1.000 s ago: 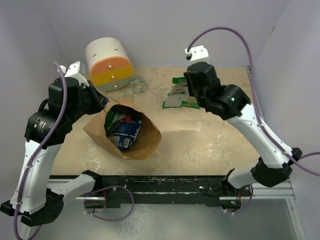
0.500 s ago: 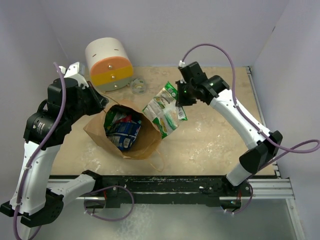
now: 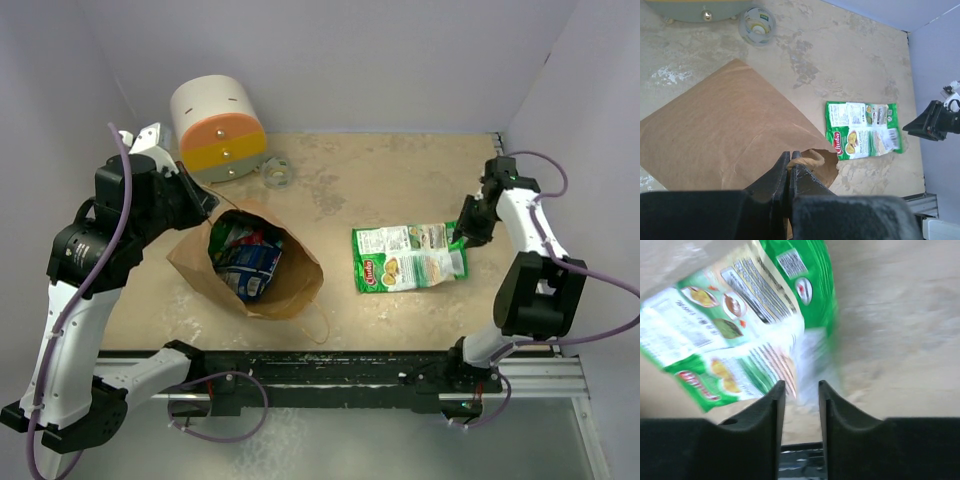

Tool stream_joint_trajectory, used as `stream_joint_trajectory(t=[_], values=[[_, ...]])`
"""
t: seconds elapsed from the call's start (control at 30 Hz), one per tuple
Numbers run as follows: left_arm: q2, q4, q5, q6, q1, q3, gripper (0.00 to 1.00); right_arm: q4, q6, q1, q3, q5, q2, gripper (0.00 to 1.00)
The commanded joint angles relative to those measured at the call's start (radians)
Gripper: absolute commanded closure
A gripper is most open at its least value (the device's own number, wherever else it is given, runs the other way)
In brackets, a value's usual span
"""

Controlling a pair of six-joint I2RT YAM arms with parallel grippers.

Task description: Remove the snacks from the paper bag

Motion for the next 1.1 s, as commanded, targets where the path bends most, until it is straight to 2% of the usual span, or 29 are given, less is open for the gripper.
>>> stream_joint_trajectory(t=[0.0, 0.03, 0.07, 0.13, 0.2, 0.3, 0.37, 0.5, 0.6, 0.77, 0.87, 0.93, 1.07], values=[[-0.004, 0.019, 0.016, 0.028, 0.0, 0.055, 1.0, 0.024, -0.066, -0.069, -0.011, 0.2, -0.005, 0.5], [0.0, 0.017, 0.021, 0.028, 0.001, 0.06, 1.0, 0.022, -0.055, -0.072, -0.003, 0.231, -0.012, 0.39], [0.004, 0.015, 0.027, 0.03, 0.001, 0.062, 1.0, 0.023, -0.036, -0.074, 0.008, 0.257, -0.039, 0.32], [0.002, 0.02, 0.032, 0.031, 0.001, 0.051, 1.0, 0.059, -0.022, -0.074, 0.013, 0.204, -0.133, 0.24], [0.0, 0.024, 0.034, 0.025, 0.0, 0.035, 1.0, 0.152, -0.031, -0.061, -0.005, 0.039, -0.228, 0.22], [0.002, 0.034, 0.042, 0.021, 0.001, 0.025, 1.0, 0.279, 0.07, 0.009, -0.07, -0.262, -0.325, 0.23], [0.0, 0.034, 0.033, 0.019, 0.0, 0.023, 1.0, 0.341, 0.152, 0.099, -0.113, -0.317, -0.367, 0.24], [-0.003, 0.029, 0.026, 0.015, 0.0, 0.022, 1.0, 0.381, 0.251, 0.298, -0.12, -0.299, -0.417, 0.25], [-0.002, 0.016, 0.032, 0.013, 0.001, 0.02, 1.0, 0.412, 0.266, 0.428, -0.125, -0.256, -0.474, 0.26], [-0.004, 0.009, 0.05, -0.004, 0.001, -0.004, 1.0, 0.474, 0.245, 0.603, -0.096, -0.288, -0.492, 0.28], [-0.004, 0.016, 0.076, -0.013, 0.001, -0.011, 1.0, 0.597, 0.161, 0.826, -0.091, -0.176, -0.524, 0.29], [-0.004, 0.01, 0.093, -0.012, 0.001, -0.011, 1.0, 0.737, 0.121, 0.967, -0.135, -0.089, -0.533, 0.31], [-0.028, 0.001, 0.104, -0.01, 0.001, -0.022, 1.0, 0.928, 0.02, 1.207, -0.161, 0.034, -0.45, 0.34]])
